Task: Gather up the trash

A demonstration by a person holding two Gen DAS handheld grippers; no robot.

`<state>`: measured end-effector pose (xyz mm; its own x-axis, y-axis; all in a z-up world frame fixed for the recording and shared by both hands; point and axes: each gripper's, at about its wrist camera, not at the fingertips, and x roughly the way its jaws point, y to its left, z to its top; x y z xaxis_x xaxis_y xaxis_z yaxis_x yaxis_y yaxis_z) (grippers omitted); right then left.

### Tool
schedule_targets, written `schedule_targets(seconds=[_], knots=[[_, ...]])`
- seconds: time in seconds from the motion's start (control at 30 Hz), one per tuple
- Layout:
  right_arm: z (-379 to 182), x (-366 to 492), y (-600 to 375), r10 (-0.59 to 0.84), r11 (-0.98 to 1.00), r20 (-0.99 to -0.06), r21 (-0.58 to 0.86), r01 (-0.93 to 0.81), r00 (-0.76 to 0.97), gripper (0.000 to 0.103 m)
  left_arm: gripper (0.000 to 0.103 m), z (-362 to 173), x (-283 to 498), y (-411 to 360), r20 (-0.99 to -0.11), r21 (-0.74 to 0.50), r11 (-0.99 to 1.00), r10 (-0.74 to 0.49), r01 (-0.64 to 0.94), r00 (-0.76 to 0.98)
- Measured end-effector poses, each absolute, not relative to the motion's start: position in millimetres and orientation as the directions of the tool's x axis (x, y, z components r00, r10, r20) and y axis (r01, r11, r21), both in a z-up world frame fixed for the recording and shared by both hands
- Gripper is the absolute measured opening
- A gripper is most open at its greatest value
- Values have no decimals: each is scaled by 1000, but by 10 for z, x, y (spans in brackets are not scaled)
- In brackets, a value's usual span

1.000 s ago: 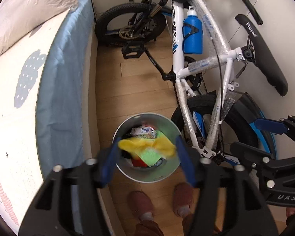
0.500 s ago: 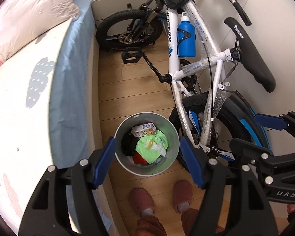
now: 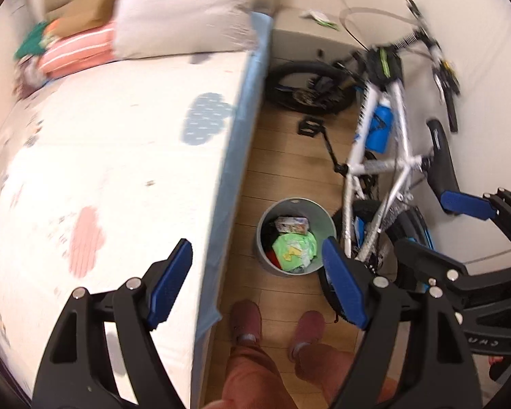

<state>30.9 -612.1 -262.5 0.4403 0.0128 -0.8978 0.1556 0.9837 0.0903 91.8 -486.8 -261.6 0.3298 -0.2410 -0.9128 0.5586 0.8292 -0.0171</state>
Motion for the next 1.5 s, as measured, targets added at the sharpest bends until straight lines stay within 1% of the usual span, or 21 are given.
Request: schedule_targets(seconds=[0.07,0.13,0.27,0.3,0.43,0.63,0.77,0.9,1.1,1.23,1.4,1.5], knots=[[-2356,398,-5909,40,994,-883,82,69,467,82,80,-2347,869,-4582,-905,-2,875,-208,484,372],[-2092,468,-5682,69,997,-867,74,-11,494,88,81,-2108,833,-4302,-897,8,912,-175,410,407],[-1605,609,-5167,104,989,-840,29,-148,533,91,82,-1664,753,-3707,-879,46,966,-82,254,471],[-1497,642,-5041,110,986,-833,22,-167,543,95,82,-1561,740,-3555,-876,62,975,-50,215,480],[-1125,780,-4521,171,968,-805,31,-247,568,95,84,-1242,697,-2935,-862,98,992,44,81,504],[-775,929,-3667,225,938,-786,16,-346,576,95,85,-919,617,-2063,-847,96,993,121,-75,518],[-638,1038,-3214,245,925,-776,8,-379,581,95,85,-823,611,-1659,-833,120,986,166,-120,528],[-614,1156,-2866,246,927,-776,14,-375,580,95,85,-789,659,-1348,-834,92,987,147,-129,532],[-643,1281,-2568,241,944,-778,49,-327,580,95,87,-720,748,-1157,-819,114,986,162,-121,550],[-614,1311,-2452,229,944,-775,29,-329,589,95,88,-672,791,-1014,-813,88,989,141,-119,565],[-550,1340,-2339,231,938,-766,11,-348,600,95,88,-590,829,-852,-809,43,987,127,-156,574],[-526,1373,-2275,244,929,-766,8,-371,595,95,88,-561,829,-801,-805,44,983,141,-178,576]])
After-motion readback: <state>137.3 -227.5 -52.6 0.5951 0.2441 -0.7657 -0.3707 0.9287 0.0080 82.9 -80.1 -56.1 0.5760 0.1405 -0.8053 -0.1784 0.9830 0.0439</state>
